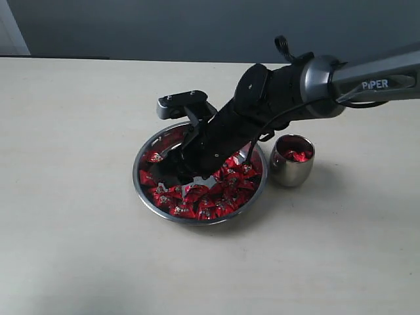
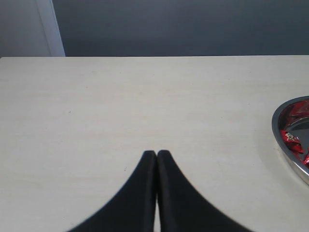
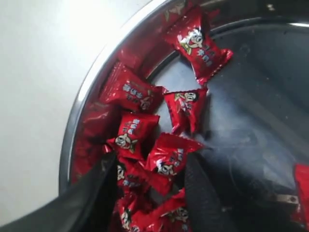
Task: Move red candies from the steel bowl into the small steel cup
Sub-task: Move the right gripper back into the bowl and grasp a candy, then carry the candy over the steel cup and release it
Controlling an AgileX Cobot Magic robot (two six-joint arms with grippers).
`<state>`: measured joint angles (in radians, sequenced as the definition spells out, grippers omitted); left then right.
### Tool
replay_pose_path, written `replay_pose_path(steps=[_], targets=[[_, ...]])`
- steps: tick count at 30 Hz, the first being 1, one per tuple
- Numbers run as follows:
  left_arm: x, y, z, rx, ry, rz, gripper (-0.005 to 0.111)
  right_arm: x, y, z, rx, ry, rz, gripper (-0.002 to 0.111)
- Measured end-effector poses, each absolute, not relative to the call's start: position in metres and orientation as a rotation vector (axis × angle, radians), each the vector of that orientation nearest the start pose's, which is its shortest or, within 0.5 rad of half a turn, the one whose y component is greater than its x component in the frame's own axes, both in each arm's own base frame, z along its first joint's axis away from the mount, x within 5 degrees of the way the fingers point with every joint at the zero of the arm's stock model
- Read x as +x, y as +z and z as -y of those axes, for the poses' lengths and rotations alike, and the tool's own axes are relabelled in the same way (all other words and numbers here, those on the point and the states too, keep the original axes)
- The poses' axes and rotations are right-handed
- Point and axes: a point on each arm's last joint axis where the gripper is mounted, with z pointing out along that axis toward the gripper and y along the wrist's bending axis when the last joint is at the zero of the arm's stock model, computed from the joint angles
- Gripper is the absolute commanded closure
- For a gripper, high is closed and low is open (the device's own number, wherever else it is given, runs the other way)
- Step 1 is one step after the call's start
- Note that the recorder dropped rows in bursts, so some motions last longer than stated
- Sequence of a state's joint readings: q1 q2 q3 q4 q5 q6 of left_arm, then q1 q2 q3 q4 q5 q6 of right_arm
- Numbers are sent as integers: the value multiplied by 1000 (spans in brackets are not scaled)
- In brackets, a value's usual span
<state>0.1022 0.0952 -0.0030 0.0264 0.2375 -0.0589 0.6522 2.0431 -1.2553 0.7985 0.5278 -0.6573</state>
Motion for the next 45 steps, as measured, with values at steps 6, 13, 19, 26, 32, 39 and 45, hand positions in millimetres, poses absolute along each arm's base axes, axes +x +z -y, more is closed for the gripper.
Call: replay_pose_path(steps=[6,13,19,26,32,39,45], targets=[[61,187,-7,-127,55,-1809,106,305,123,-275,-893,714,-2614,64],[61,187,-7,-127,55,-1809,106,309,118,-275,-862,695,-2606,64],[61,187,-7,-127,55,-1809,106,308,112,-278,-864,681,-2606,64],[61,187,-7,-127,55,-1809,106,309,109,-293,-903,688,-2582,86],[61,187,-7,-127,55,-1809,106,313,114,-298,-911,688,-2552,109],[61,187,-7,-127,55,-1809,106,313,147,-291,-991,600,-2470,109],[61,187,-7,-127,55,-1809,106,313,180,-276,-1024,415,-2435,109]])
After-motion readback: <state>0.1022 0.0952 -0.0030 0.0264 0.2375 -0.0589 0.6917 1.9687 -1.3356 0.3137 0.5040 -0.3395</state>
